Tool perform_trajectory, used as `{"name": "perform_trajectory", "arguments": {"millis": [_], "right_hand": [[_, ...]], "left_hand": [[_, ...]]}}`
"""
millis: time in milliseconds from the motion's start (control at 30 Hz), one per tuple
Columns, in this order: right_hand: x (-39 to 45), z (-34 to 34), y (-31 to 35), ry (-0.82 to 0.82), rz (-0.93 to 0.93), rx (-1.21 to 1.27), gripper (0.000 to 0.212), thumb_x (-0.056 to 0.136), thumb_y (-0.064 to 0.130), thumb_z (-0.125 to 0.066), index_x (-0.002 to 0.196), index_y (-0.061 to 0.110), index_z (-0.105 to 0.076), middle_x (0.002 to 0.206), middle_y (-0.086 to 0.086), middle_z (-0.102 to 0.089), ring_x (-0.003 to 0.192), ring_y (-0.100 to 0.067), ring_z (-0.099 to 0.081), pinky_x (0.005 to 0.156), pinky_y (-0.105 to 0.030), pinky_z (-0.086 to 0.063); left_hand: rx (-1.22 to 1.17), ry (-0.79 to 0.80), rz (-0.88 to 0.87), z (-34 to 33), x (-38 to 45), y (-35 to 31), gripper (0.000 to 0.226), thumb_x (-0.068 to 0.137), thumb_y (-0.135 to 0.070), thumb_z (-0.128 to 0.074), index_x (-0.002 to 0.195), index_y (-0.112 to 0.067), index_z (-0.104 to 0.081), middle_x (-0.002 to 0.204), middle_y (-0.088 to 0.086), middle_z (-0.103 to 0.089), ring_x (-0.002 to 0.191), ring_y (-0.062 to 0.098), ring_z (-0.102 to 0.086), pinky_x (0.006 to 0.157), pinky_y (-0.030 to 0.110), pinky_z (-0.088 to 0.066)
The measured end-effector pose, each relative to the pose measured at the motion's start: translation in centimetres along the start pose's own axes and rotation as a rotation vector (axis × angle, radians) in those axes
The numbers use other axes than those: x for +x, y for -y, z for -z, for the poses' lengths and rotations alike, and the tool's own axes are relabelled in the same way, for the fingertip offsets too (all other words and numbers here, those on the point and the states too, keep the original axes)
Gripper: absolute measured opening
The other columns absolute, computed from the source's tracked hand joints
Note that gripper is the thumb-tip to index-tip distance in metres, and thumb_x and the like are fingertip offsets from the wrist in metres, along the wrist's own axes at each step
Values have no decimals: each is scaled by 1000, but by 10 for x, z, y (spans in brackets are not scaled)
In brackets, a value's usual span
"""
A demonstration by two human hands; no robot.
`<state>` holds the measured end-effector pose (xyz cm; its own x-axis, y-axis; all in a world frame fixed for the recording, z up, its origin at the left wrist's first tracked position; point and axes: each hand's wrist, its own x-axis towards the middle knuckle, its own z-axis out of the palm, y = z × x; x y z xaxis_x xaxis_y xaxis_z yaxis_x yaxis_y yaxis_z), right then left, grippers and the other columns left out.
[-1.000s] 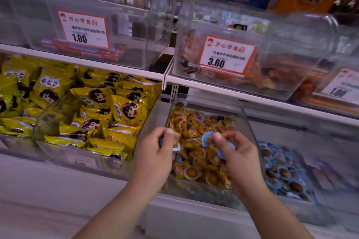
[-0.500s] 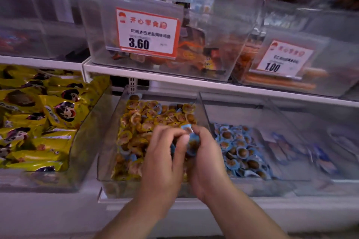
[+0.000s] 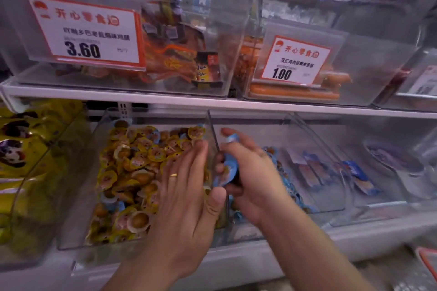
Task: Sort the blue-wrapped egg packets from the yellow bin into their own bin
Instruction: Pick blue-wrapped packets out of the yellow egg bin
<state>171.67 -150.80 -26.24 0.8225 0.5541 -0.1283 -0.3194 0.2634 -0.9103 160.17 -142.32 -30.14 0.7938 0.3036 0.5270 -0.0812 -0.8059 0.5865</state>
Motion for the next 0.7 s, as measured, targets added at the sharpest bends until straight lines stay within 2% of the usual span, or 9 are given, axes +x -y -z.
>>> {"name": "perform_trajectory", "arguments": {"millis": [33, 100, 200, 267, 367, 467, 567, 633, 700], "right_hand": [[9, 8, 7, -84, 48, -22, 34, 92, 15, -62, 125, 21, -60, 71, -7, -62, 51, -15, -58, 36, -19, -34], [25, 25, 14, -221, 130, -128, 26, 95, 21, -62, 121, 17, -64, 80, -11, -64, 58, -19, -62, 45, -28, -44], [42, 48, 11, -191, -38, -317, 48, 98, 50, -53, 134, 20, -60, 107, -5, -67, 85, -19, -62, 76, -37, -46], [45, 58, 7, -172, -71, -632, 54, 98, 60, -42, 135, 25, -60, 121, 1, -66, 95, -12, -61, 77, -30, -42], [44, 57, 5, -342, 262, -734, 36, 102, 41, -46, 112, 18, -72, 104, 1, -75, 87, -9, -66, 55, -13, -46], [36, 29, 6, -400, 554, -645, 22, 92, 23, -50, 91, 25, -72, 76, 9, -75, 79, -13, -72, 60, -31, -56], [14, -21, -11, -184, 646, -737, 23, 83, 29, -49, 86, 36, -71, 73, 8, -74, 63, -20, -69, 58, -44, -56], [2, -53, -33, 109, 564, -836, 26, 86, 33, -48, 95, 43, -70, 79, 7, -74, 63, -24, -68, 57, -48, -57], [-4, -78, -59, 439, 424, -1047, 31, 93, 27, -48, 111, 37, -70, 97, 14, -74, 79, -16, -70, 70, -40, -58]], "left_hand": [[-17, 0, 27, 2, -1, 2, 60, 101, -62, -14, 154, -36, -22, 157, -30, -16, 147, -3, -11, 119, 36, -15], [-20, -23, 78, 10, -2, 9, 45, 102, -59, -23, 140, -43, -42, 142, -40, -31, 138, -10, -27, 115, 38, -29], [1, -110, 85, 30, -6, 25, 34, 102, -46, -36, 118, -35, -63, 122, -30, -54, 120, -4, -49, 100, 44, -45], [39, -178, 74, 47, -12, 37, 28, 100, -36, -42, 109, -31, -68, 112, -25, -60, 112, -3, -54, 95, 43, -47], [99, -293, 90, 77, -21, 53, 24, 97, -31, -44, 104, -32, -67, 108, -27, -60, 109, -6, -53, 94, 35, -44], [103, -384, 157, 104, -33, 67, 26, 92, -20, -47, 104, -27, -69, 111, -18, -59, 113, -2, -52, 96, 26, -43], [41, -420, 284, 120, -43, 74, 34, 89, -6, -49, 105, -31, -65, 116, -14, -56, 114, -10, -48, 95, 4, -34], [-40, -444, 365, 124, -47, 78, 45, 87, 9, -51, 104, -31, -65, 116, -8, -59, 110, -12, -50, 91, 1, -33], [-116, -446, 437, 125, -49, 82, 49, 86, 10, -51, 102, -35, -64, 115, -5, -63, 107, -10, -54, 90, 5, -38]]}}
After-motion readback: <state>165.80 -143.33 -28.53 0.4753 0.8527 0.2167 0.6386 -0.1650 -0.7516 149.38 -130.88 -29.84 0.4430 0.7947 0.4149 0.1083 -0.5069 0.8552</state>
